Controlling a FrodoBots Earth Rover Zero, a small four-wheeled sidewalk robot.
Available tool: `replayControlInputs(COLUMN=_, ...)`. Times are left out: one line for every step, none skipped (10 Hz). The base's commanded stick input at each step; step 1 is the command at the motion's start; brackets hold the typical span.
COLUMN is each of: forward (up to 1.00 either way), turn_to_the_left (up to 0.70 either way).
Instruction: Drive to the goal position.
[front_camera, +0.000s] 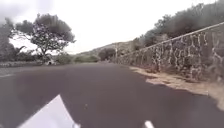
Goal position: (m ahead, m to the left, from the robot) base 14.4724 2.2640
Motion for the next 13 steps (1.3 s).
replayControlInputs(forward=1.0, turn_to_the_left=-0.26)
replayControlInputs(forward=1.0, turn_to_the_left=-0.07)
replayControlInputs(forward=1.0, turn_to_the_left=-0.19)
replayControlInputs(forward=1.0, turn_to_the_left=-0.29)
replayControlInputs(forward=1.0, turn_to_the_left=-0.17)
replayControlInputs(forward=1.0, turn_to_the_left=-0.05)
replayControlInputs(forward=1.0, turn_to_the_left=-0.07)
replayControlInputs(forward=1.0, turn_to_the_left=-0.2)
replayControlInputs(forward=1.0, turn_to_the_left=0.0)
replayControlInputs(forward=1.0, turn_to_the_left=0.0)
replayControlInputs(forward=1.0, turn_to_the_left=0.0)
replayControlInputs(forward=1.0, turn_to_the_left=0.0)
replayControlInputs(forward=1.0, turn_to_the_left=0.0)
